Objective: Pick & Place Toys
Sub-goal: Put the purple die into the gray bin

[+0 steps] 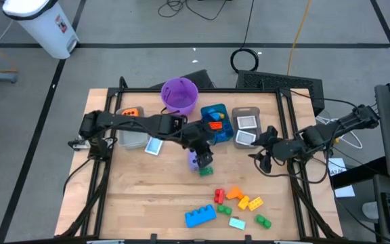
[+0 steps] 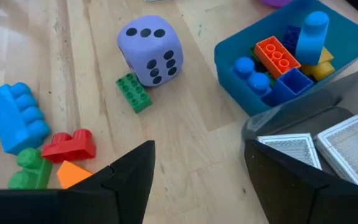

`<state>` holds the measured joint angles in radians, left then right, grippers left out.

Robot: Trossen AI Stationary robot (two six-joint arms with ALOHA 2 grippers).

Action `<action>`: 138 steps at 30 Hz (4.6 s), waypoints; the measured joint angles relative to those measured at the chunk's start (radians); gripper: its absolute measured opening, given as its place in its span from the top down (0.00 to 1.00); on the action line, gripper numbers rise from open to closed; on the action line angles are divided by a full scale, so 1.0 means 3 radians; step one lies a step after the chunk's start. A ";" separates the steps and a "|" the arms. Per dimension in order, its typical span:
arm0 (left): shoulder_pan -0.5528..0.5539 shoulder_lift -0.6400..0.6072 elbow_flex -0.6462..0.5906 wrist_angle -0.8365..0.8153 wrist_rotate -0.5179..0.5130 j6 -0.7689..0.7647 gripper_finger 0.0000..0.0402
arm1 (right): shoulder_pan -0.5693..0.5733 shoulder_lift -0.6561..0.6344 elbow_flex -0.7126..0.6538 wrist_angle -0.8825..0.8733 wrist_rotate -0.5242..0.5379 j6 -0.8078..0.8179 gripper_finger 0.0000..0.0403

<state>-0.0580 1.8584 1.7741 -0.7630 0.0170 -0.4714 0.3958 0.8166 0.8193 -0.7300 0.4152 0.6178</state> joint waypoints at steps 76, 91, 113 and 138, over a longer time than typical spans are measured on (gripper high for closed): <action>0.0849 0.0481 -0.0010 -0.1293 0.1187 0.1134 0.19 | -0.0010 0.0001 -0.0257 0.0879 0.0015 0.0747 0.40; 0.0875 0.0847 -0.0011 -0.1100 0.1596 0.1373 0.19 | -0.0010 0.0001 -0.0257 0.0895 0.0010 0.0870 0.40; 0.0924 0.1084 -0.0011 -0.1003 0.1945 0.1553 0.19 | -0.0011 0.0000 -0.0256 0.0890 0.0010 0.0882 0.40; 0.0943 0.1240 -0.0008 -0.1155 0.2231 0.1765 0.29 | -0.0011 0.0001 -0.0256 0.0878 0.0009 0.0955 0.40</action>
<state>0.2249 2.2303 1.7718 -1.1096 0.6862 0.0582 0.3923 0.8169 0.7425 -0.4665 0.4179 0.9043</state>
